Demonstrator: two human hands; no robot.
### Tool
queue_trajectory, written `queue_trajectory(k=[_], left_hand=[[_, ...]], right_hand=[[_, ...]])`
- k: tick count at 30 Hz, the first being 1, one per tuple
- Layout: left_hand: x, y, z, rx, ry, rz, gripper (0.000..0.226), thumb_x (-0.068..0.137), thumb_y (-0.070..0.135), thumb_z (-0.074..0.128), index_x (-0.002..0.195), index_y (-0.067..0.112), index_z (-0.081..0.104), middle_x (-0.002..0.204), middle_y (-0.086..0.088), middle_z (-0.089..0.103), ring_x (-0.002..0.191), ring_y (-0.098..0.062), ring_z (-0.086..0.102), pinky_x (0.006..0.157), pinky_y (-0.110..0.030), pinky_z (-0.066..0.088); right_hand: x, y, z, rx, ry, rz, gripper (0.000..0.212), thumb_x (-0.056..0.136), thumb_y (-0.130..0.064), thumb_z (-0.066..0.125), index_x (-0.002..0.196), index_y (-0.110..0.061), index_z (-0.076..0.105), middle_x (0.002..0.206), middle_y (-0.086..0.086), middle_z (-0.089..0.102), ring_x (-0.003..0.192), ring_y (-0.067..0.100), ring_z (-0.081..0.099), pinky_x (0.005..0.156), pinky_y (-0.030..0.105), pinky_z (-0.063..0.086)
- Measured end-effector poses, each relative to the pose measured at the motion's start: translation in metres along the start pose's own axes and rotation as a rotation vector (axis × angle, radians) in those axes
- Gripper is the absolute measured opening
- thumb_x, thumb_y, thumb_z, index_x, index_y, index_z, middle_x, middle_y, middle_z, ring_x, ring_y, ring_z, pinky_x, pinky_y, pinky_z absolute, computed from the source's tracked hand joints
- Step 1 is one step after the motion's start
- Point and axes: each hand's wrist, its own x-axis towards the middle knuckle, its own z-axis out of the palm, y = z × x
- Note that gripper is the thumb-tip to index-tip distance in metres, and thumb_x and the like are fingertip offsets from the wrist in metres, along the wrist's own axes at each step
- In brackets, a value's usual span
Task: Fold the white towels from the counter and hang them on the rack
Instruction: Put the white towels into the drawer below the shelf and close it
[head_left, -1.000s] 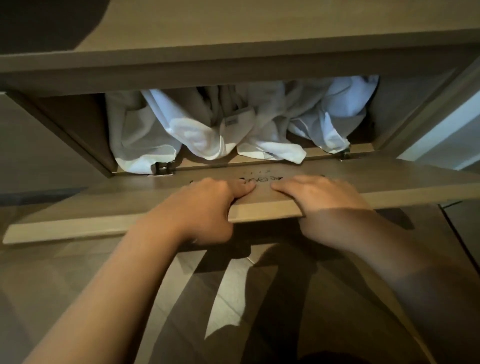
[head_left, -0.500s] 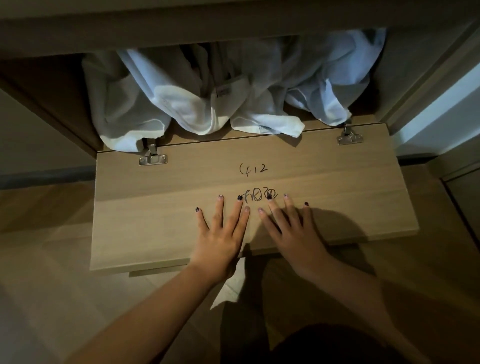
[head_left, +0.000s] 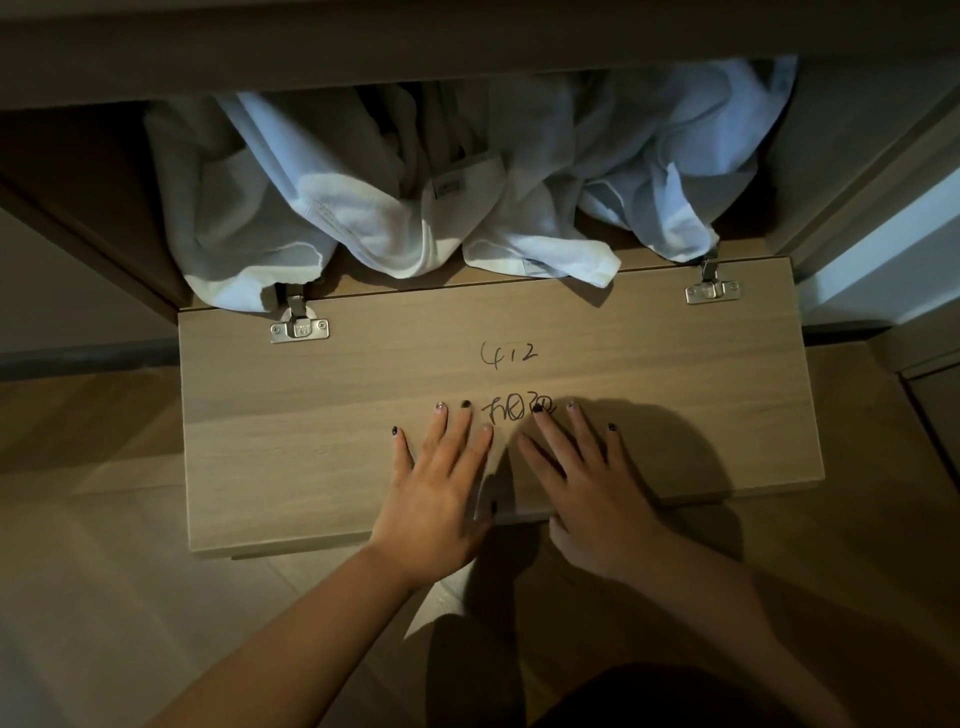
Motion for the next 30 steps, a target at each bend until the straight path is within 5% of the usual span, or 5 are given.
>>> queue_trajectory(k=[5, 14, 19, 27, 30], left_hand=[[0.061, -0.007, -0.063, -0.733, 0.510, -0.381, 0.068, 0.091, 0.012, 0.064, 0.149, 0.006, 0.028, 0.151, -0.010, 0.034, 0.139, -0.018, 0.037, 0.116, -0.031, 0.031], [0.134, -0.046, -0.171, -1.188, 0.952, -0.820, 0.039, 0.089, 0.021, 0.068, 0.119, 0.012, 0.045, 0.090, 0.007, 0.051, 0.077, 0.000, 0.055, 0.072, -0.012, 0.046], [0.116, -0.014, -0.163, -1.276, 0.873, -0.720, 0.030, 0.088, 0.017, 0.073, 0.105, 0.002, 0.055, 0.067, 0.002, 0.057, 0.043, 0.005, 0.047, 0.047, -0.011, 0.038], [0.079, 0.018, -0.170, -1.292, 0.612, -0.407, 0.035, 0.076, 0.035, 0.074, 0.101, 0.011, 0.070, 0.097, -0.008, 0.075, 0.096, -0.029, 0.070, 0.090, -0.043, 0.057], [0.077, 0.015, -0.172, -1.304, 0.642, -0.385, 0.035, 0.074, 0.037, 0.075, 0.096, 0.009, 0.072, 0.098, -0.018, 0.073, 0.100, -0.043, 0.064, 0.095, -0.057, 0.050]], right_hand=[[0.007, 0.003, -0.054, 0.444, 0.121, 0.054, 0.071, 0.096, -0.031, 0.057, 0.155, -0.028, 0.016, 0.162, -0.005, -0.011, 0.149, 0.019, 0.001, 0.115, 0.029, 0.012], [0.032, 0.000, -0.121, 0.705, 0.390, 0.122, 0.059, 0.089, -0.016, 0.063, 0.143, -0.024, 0.040, 0.158, -0.011, 0.005, 0.114, 0.001, 0.035, 0.094, 0.023, 0.041], [0.039, -0.016, -0.135, 0.736, 0.487, 0.058, 0.060, 0.089, -0.019, 0.065, 0.142, -0.026, 0.038, 0.157, -0.015, 0.008, 0.122, 0.006, 0.041, 0.099, 0.028, 0.044], [0.071, -0.025, -0.156, 0.685, 0.672, -0.040, 0.065, 0.079, -0.021, 0.077, 0.133, -0.018, 0.040, 0.139, -0.002, 0.042, 0.122, 0.012, 0.046, 0.094, 0.018, 0.038], [0.082, -0.020, -0.165, 0.697, 0.663, -0.003, 0.045, 0.084, -0.009, 0.067, 0.121, -0.018, 0.044, 0.116, 0.005, 0.059, 0.101, 0.021, 0.061, 0.082, 0.036, 0.053]])
